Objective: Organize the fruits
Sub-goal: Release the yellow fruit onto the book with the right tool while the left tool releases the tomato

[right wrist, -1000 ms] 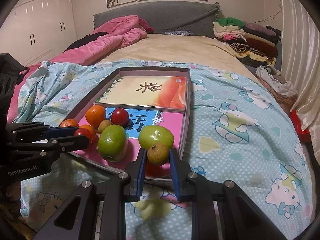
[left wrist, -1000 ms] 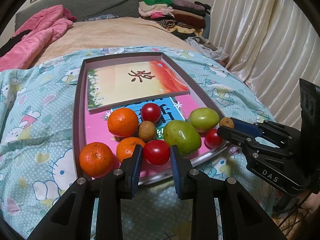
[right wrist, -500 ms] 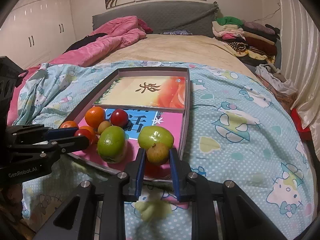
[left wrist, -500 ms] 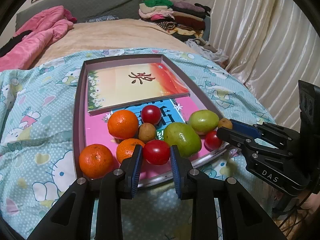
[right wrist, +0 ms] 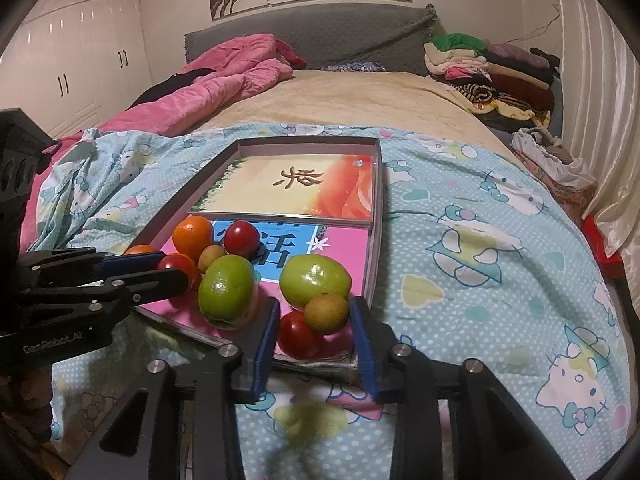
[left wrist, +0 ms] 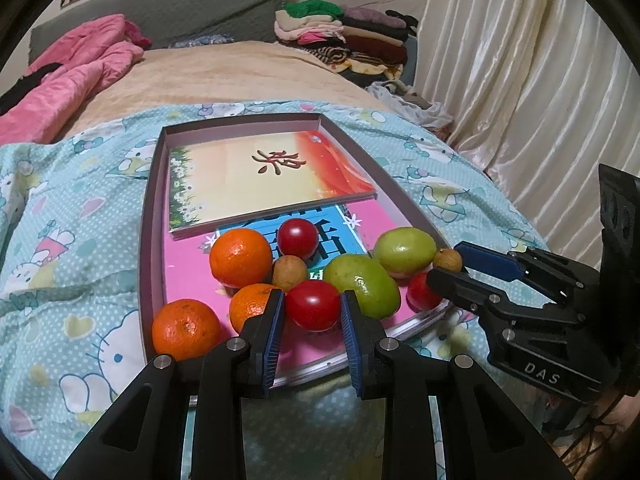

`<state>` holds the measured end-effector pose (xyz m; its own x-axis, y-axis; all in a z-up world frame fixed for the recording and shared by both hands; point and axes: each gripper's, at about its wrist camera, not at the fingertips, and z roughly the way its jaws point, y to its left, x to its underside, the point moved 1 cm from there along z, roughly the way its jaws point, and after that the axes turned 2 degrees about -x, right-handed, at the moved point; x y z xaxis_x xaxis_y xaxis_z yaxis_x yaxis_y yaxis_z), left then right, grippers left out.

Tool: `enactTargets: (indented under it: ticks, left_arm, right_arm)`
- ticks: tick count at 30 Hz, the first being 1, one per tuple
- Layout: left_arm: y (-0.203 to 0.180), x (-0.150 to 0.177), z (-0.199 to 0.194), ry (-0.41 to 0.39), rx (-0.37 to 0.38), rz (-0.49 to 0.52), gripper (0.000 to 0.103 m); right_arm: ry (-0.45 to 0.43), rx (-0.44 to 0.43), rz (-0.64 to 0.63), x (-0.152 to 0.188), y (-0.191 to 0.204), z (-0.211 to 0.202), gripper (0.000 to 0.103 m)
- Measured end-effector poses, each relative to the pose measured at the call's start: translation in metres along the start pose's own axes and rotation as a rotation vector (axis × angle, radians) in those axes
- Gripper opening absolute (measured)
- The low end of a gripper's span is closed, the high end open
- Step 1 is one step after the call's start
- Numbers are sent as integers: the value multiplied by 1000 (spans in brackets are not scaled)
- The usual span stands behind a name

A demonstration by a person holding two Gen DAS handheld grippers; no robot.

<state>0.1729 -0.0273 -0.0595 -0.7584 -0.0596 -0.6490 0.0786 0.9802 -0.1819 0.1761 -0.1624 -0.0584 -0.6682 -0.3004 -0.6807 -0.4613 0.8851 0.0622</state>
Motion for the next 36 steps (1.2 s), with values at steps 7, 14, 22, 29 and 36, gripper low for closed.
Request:
enactTargets:
  ticks: [7,14,22,29,36]
  left_arm:
    - [-6,-1,4,0,8,25,29]
    - [-7,-1,3,5,7,26,29]
    - [-7,-1,4,16,6,29,29]
    - [-8,-1,3,20,16,26,39]
    - [-8,-1,2,19,15,25,43]
  right_arm:
    - [-2,6,-6,0,1,0,46]
    - [-9,2,-12,0,3,-1,47]
    - [-7,0,-12,0,3,-2,51]
    - [-7,3,-7,1,3,-1,55]
    - [-12,10,-2,0,1,-2,57]
